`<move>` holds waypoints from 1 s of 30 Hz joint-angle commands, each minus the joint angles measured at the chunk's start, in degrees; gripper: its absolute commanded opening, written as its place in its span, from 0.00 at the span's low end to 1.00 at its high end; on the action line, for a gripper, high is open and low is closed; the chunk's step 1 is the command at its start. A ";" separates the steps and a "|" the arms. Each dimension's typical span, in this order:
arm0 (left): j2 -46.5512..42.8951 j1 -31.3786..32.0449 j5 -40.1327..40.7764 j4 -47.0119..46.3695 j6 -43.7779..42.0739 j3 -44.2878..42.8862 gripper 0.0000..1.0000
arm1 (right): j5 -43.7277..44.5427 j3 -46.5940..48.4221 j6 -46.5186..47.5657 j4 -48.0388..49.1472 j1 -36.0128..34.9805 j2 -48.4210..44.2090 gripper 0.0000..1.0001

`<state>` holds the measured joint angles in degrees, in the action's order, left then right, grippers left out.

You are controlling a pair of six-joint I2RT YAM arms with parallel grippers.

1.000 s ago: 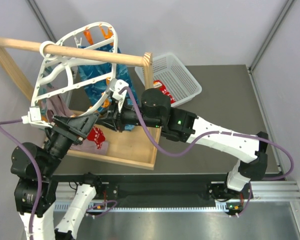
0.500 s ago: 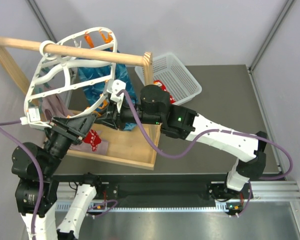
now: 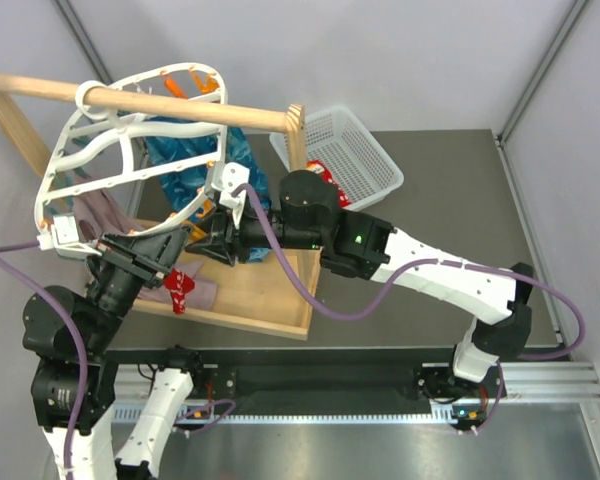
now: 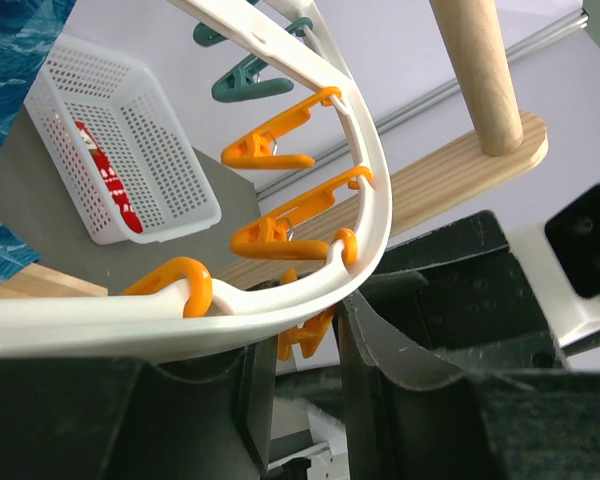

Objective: Clip the socks to the hanger
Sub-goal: Open the clamp at the hanger, then pick up the sock from the bin.

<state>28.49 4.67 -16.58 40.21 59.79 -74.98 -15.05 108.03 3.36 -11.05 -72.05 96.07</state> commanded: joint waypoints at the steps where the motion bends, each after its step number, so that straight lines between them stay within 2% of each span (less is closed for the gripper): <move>1: 1.83 -0.54 1.02 -5.41 0.15 -0.34 0.00 | -3.16 -2.03 -0.63 0.32 -1.95 -1.58 0.39; 2: 1.83 -0.54 1.11 -5.23 0.15 -0.43 0.00 | -2.01 -3.16 -2.02 0.94 -1.95 -2.20 0.43; 3: 1.74 -0.54 1.28 -4.88 0.15 -0.43 0.00 | -0.35 -3.78 -2.82 1.72 -1.95 -2.90 0.56; 6: 2.01 -0.62 1.81 -3.65 0.15 -0.52 0.00 | 2.57 -5.89 -4.83 1.99 -2.39 -5.98 0.73; 9: 2.44 -0.62 1.81 -2.68 0.15 -0.87 0.00 | 3.44 -10.55 -5.64 3.57 -2.39 -10.37 0.84; 12: 2.88 -0.62 1.99 -1.54 -0.11 -1.57 0.00 | 4.06 -13.80 -5.99 3.32 -2.39 -14.41 0.90; 17: 3.06 -0.62 1.90 -0.74 -0.73 -2.19 0.00 | 3.09 -18.18 -3.89 -3.80 -2.39 -20.12 0.92; 23: 2.80 -0.62 2.34 0.05 -0.82 -2.36 0.00 | 14.50 -28.81 -1.42 -7.49 -2.39 -28.74 0.91; 26: 2.80 -0.62 2.51 0.40 -1.08 -2.71 0.00 | 24.33 -34.87 -2.99 -7.76 -2.30 -33.13 0.87; 28: 2.71 -0.62 2.60 0.75 -1.34 -2.89 0.00 | 34.85 -37.62 -6.07 -8.02 0.14 -36.11 0.77; 29: 2.71 -0.62 2.69 0.84 -1.43 -2.98 0.00 | 37.17 -39.80 -8.60 -8.37 1.81 -37.00 0.74; 30: 2.71 -0.62 2.60 1.01 -1.43 -2.98 0.00 | 38.94 -41.13 -9.76 -8.90 3.83 -38.92 0.65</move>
<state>29.67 4.45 -14.87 41.43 59.64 -76.84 9.32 69.73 -1.45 -18.52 -72.38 61.60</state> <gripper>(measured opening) 0.280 0.705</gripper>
